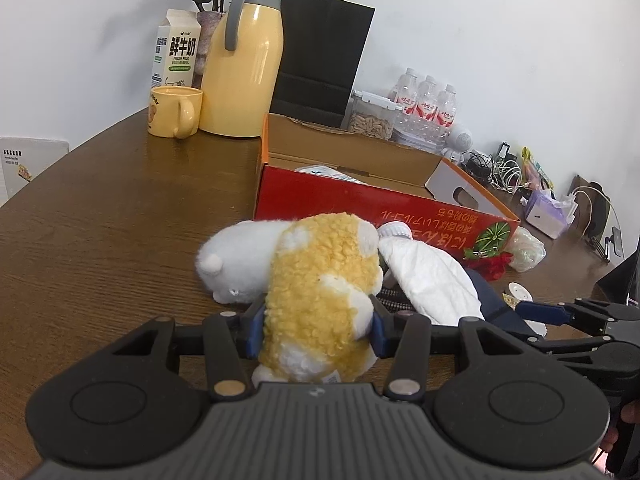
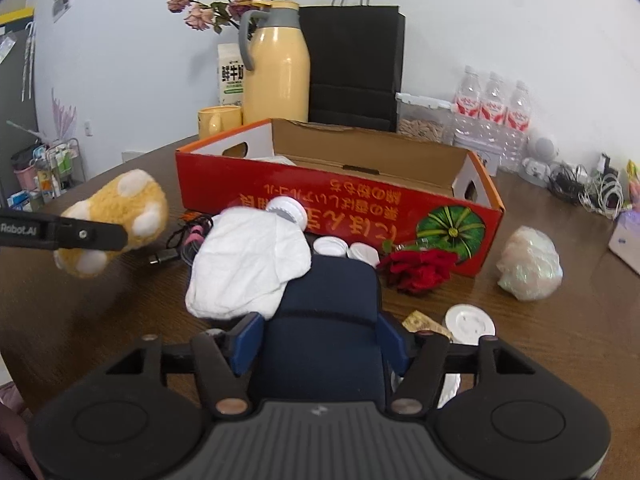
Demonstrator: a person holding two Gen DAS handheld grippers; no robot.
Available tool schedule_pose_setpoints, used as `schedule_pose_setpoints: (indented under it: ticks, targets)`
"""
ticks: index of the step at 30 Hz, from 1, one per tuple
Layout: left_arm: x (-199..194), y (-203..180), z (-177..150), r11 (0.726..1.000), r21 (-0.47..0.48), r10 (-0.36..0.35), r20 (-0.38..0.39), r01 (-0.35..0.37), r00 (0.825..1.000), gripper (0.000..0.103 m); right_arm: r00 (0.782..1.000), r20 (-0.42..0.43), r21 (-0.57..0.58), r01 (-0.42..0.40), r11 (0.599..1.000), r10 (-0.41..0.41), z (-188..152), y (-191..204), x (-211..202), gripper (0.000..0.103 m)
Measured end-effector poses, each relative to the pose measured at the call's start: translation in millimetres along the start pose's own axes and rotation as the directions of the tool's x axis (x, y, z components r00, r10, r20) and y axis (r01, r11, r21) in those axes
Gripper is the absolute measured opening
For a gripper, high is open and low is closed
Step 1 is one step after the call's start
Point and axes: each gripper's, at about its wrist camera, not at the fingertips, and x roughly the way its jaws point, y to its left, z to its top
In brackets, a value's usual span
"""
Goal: Organize objects
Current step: 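Grasp the navy zippered pouch with the right gripper, then lower the plush dog into the red box with left while right places the pouch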
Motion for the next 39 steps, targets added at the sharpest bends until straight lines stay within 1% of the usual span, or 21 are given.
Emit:
schedule_pose_setpoints:
  ticks: [2,5,7,10,11,12,15,20,25,29,34,39]
  targets:
    - [-1,1,0,1.0,-0.001,0.001,0.001,-0.001,1.0,0.049,1.0,-0.005,0.024,-0.005,1.0,0.005,-1,-3,1,0.067]
    - [0,0,-1,1.0,0.003,0.001,0.0,-0.001,1.0,0.049,1.0,-0.025,0.021,0.005,1.0,-0.004,-3,-1,8,0.073]
    - [1,0,-1,1.0,0.006,0.002,-0.001,-0.002,1.0,0.049,0.999,-0.049,0.021,0.006,1.0,-0.005,-5,-1,14,0.073]
    - [0,0,-1,1.0,0.01,0.001,0.003,-0.001,1.0,0.049,0.999,-0.04,0.054,-0.013,0.998,0.015,-7,-6,16,0.066]
    - [-1,0,-1,1.0,0.01,0.002,0.007,-0.002,1.0,0.049,0.999,-0.033,0.055,-0.016,0.998,0.018,-6,-7,14,0.063]
    - [-2,0,1,1.0,0.011,0.001,0.012,-0.001,1.0,0.049,1.0,-0.023,0.054,-0.017,0.998,0.019,-6,-7,11,0.062]
    - [-6,-1,5,1.0,0.011,-0.001,0.033,0.001,0.999,0.049,1.0,0.008,0.038,-0.001,0.999,0.001,-4,-7,2,0.061]
    - [-11,-7,17,0.999,0.038,-0.003,0.075,0.0,0.997,0.049,0.997,0.07,0.02,0.011,1.0,-0.012,6,-11,-17,0.06]
    - [-8,-20,38,0.998,0.067,-0.017,0.124,0.008,0.992,0.049,0.99,0.138,0.004,0.035,0.999,-0.036,24,-16,-28,0.06]
    - [1,-31,58,0.996,0.089,-0.038,0.158,0.024,0.987,0.049,0.982,0.184,0.01,0.048,0.999,-0.049,42,-21,-24,0.06]
    - [28,-47,89,0.995,0.097,-0.038,0.18,0.021,0.983,0.049,0.97,0.234,0.036,0.061,0.997,-0.068,75,-32,-8,0.06]
    - [64,-57,116,0.996,0.089,-0.022,0.194,0.005,0.981,0.049,0.961,0.256,0.073,0.085,0.994,-0.102,109,-41,23,0.061]
